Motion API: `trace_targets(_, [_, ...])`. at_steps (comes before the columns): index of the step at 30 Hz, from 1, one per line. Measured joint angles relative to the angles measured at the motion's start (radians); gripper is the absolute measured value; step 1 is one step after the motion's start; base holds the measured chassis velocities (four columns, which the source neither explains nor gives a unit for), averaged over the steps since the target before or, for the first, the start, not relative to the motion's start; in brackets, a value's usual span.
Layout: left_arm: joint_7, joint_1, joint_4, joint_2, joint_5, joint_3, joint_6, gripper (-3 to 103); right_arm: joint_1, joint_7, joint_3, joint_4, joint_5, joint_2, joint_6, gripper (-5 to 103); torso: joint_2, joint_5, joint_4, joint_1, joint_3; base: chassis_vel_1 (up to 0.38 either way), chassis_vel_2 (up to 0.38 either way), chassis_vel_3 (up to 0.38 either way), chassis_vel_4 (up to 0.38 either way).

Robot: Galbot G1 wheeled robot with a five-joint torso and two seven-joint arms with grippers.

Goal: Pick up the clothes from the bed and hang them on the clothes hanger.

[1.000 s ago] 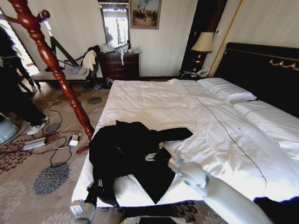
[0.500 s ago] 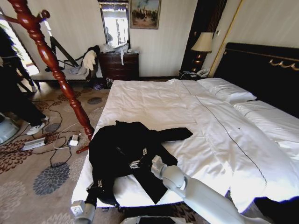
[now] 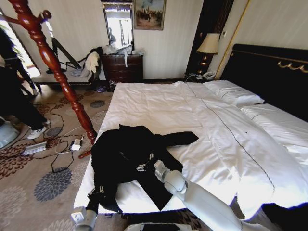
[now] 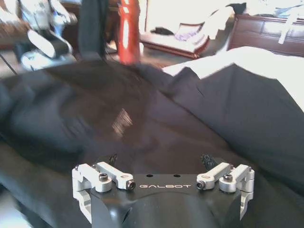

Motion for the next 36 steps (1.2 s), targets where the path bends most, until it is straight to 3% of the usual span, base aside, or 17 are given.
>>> trace_targets(3, [0.004, 0.004, 0.001, 0.001, -0.001, -0.004, -0.004, 0, 0.013, 0.011, -0.020, 0.021, 0.001, 0.004, -0.011, 99, 0.000, -0.0001, 0.0000, 0.000, 0.000, 0.000, 0.000, 0.000, 0.000])
trace_targets(12, [0.021, 0.022, 0.008, -0.010, -0.024, -0.039, -0.019, 0, 0.106, 0.049, -0.159, -0.045, -0.130, 0.173, -0.073, 100, 0.000, 0.0000, 0.0005, 0.000, 0.000, 0.000, 0.000, 0.000, 0.000])
trace_targets(18, [0.028, 0.025, 0.008, -0.012, -0.035, -0.050, -0.020, 0, 0.125, 0.056, -0.184, -0.094, -0.175, 0.192, -0.089, 99, 0.000, 0.0000, 0.0001, 0.000, 0.000, 0.000, 0.000, 0.000, 0.000])
trace_targets(19, [0.029, 0.023, 0.010, -0.012, -0.038, -0.050, -0.020, 0, 0.128, 0.056, -0.202, -0.105, -0.199, 0.187, -0.097, 92, 0.000, -0.0001, 0.0002, 0.000, 0.000, 0.000, 0.000, 0.000, 0.000])
trace_targets(24, [0.027, 0.014, 0.011, -0.012, -0.040, -0.043, -0.020, 0, 0.122, 0.063, -0.242, -0.139, -0.281, 0.164, -0.119, 87, 0.000, 0.0000, 0.0000, 0.000, 0.000, 0.000, 0.000, 0.000, 0.000])
trace_targets(27, [0.027, 0.013, 0.010, -0.012, -0.042, -0.043, -0.020, 0, 0.127, 0.082, -0.253, -0.149, -0.288, 0.169, -0.133, 85, 0.000, 0.0000, 0.0000, 0.000, 0.000, 0.000, 0.000, 0.000, 0.000])
trace_targets(28, [0.027, 0.012, 0.007, -0.014, -0.043, -0.045, -0.020, 0, 0.137, 0.107, -0.257, -0.159, -0.289, 0.182, -0.145, 76, 0.000, 0.0000, 0.0001, 0.000, 0.000, 0.000, 0.000, 0.000, 0.000])
trace_targets(31, [0.029, 0.009, 0.006, -0.014, -0.048, -0.056, -0.020, 0, 0.156, 0.136, -0.257, -0.175, -0.296, 0.200, -0.149, 76, 0.000, 0.0000, 0.0001, 0.000, 0.000, 0.000, 0.000, 0.000, 0.000])
trace_targets(32, [0.030, 0.008, 0.005, -0.014, -0.053, -0.067, -0.019, 0, 0.170, 0.151, -0.256, -0.182, -0.297, 0.207, -0.151, 65, 0.000, 0.0000, 0.0001, 0.000, 0.000, 0.000, 0.000, 0.000, 0.000])
trace_targets(35, [0.035, 0.011, 0.004, -0.013, -0.057, -0.077, -0.019, 0, 0.188, 0.162, -0.258, -0.186, -0.291, 0.209, -0.154, 65, 0.000, 0.0000, 0.0001, 0.000, 0.000, 0.000, 0.000, 0.000, 0.000])
trace_targets(36, [0.038, 0.014, 0.004, -0.014, -0.058, -0.080, -0.019, 0, 0.196, 0.164, -0.259, -0.187, -0.286, 0.209, -0.154, 48, 0.000, 0.0000, 0.0001, 0.000, 0.000, 0.000, 0.000, 0.000, 0.000])
